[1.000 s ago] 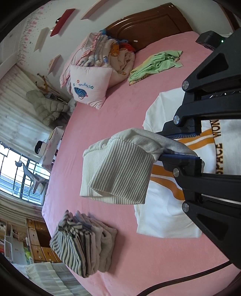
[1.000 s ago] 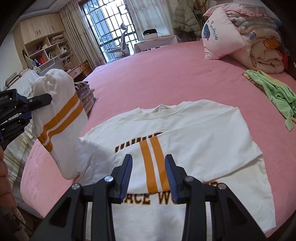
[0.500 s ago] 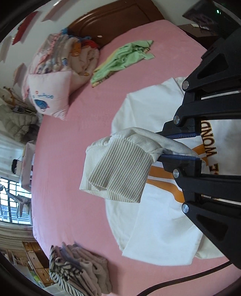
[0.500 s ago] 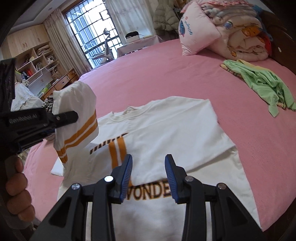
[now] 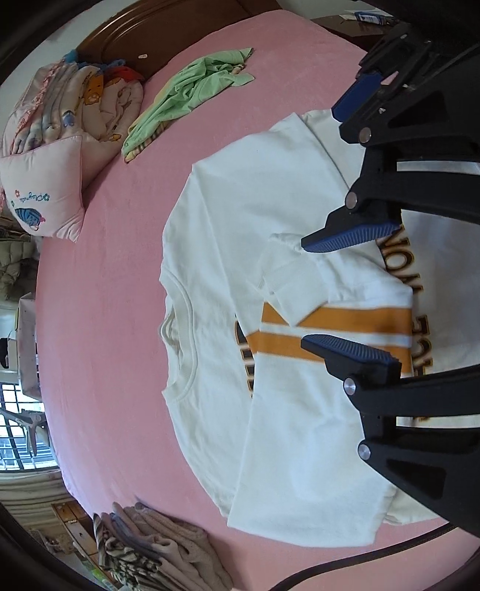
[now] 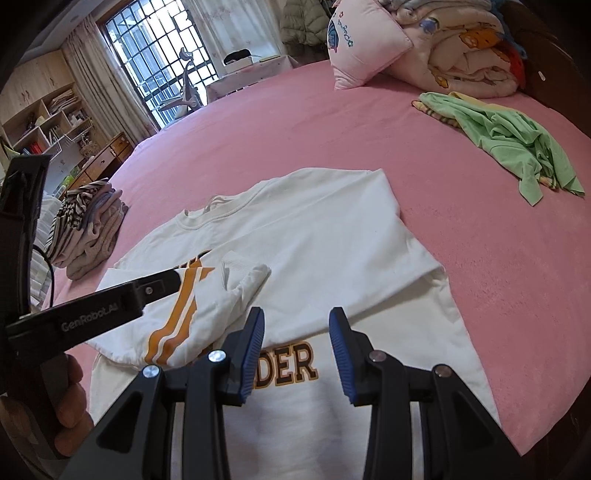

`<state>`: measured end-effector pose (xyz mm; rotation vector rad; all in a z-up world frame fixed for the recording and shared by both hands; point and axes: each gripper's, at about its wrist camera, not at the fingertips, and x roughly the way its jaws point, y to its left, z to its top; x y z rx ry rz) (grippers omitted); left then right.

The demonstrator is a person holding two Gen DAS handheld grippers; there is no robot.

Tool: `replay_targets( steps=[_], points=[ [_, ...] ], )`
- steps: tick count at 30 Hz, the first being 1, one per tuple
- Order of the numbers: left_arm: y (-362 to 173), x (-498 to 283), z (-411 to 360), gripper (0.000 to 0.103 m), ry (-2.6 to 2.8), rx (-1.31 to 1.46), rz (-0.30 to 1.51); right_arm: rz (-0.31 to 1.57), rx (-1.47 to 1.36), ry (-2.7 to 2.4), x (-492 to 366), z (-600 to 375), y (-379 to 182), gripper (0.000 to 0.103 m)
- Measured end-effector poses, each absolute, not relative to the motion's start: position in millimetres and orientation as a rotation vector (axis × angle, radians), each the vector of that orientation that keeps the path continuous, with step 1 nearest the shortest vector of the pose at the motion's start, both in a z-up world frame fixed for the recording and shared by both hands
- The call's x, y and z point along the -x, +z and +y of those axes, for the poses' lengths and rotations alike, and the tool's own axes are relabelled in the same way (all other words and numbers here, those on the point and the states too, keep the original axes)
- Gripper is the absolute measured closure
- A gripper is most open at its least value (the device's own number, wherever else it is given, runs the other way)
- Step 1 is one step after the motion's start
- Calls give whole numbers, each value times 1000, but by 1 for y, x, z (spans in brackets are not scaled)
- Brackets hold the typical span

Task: Fold small clothes
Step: 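Lay the sleeve over the first sleeve and open the left tool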

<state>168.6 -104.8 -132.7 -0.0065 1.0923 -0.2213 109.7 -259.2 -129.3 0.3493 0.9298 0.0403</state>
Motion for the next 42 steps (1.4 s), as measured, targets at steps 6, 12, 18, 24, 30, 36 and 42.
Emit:
replay_targets(
  steps=[6,12,18,24,30,36,42],
  points=[
    [-118,-153,-45,54,-141,34,1057,946,-345,80,-116,-253,-127,66],
    [-104,-119,45,45,30,63,994,951,-341,137,-123,-239,-118,66],
    [-113,-96,119,45,170,101,1002,946,-264,176,-130,-209,-107,63],
    [-146,-96,130,45,141,138,1083,957,-198,203,-138,-177,-104,63],
    [-168,-116,103,45,78,59,1101,977,-158,210,-141,-163,-105,63],
    [-180,-147,96,45,112,46,1087,989,-125,199,-142,-159,-106,63],
    [-187,-158,130,62,218,136,1103,1018,-79,201,-150,-149,-114,61]
  ],
)
